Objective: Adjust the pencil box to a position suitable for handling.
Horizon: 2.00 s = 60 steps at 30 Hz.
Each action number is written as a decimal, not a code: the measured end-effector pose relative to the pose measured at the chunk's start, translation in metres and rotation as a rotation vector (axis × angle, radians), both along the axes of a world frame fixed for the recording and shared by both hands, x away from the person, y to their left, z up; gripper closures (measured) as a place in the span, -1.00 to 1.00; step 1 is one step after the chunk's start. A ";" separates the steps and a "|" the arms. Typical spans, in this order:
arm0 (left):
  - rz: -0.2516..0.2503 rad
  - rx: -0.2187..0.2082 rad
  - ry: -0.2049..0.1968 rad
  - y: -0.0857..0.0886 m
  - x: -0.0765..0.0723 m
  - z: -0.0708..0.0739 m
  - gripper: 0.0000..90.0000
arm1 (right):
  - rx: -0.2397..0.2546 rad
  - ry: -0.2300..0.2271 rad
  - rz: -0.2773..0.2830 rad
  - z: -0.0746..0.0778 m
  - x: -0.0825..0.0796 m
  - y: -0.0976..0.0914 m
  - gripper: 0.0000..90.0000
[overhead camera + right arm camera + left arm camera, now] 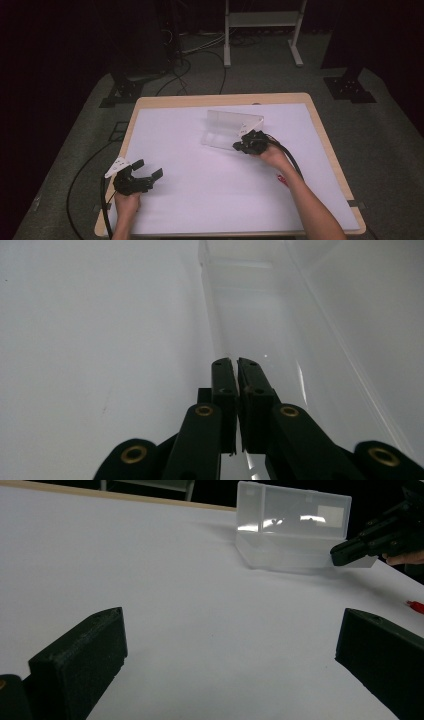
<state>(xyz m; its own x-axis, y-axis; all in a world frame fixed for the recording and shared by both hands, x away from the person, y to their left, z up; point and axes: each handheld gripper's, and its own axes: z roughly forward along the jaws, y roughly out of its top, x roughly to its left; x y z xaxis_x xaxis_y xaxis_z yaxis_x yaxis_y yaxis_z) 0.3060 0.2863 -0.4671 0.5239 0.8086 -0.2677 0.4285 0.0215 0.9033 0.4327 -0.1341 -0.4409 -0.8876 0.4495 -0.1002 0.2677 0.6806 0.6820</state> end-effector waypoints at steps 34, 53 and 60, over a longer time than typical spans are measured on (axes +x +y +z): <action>0.009 -0.020 -0.002 0.001 0.000 0.000 -1.00 | 0.131 -0.083 0.086 0.041 -0.067 -0.017 0.93; 0.004 -0.017 -0.005 0.001 -0.001 0.000 -1.00 | 0.133 -0.025 0.153 0.014 -0.113 -0.008 0.93; 0.004 -0.017 -0.005 0.001 -0.001 0.000 -1.00 | 0.130 0.010 0.149 0.001 -0.116 -0.006 0.93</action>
<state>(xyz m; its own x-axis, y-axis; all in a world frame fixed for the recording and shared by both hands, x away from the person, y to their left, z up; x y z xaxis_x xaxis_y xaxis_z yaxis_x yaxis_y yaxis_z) 0.3054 0.2877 -0.4669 0.5220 0.8061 -0.2787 0.4237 0.0384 0.9050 0.3163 -0.1402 -0.4404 -0.9461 0.3215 -0.0404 0.1780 0.6198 0.7643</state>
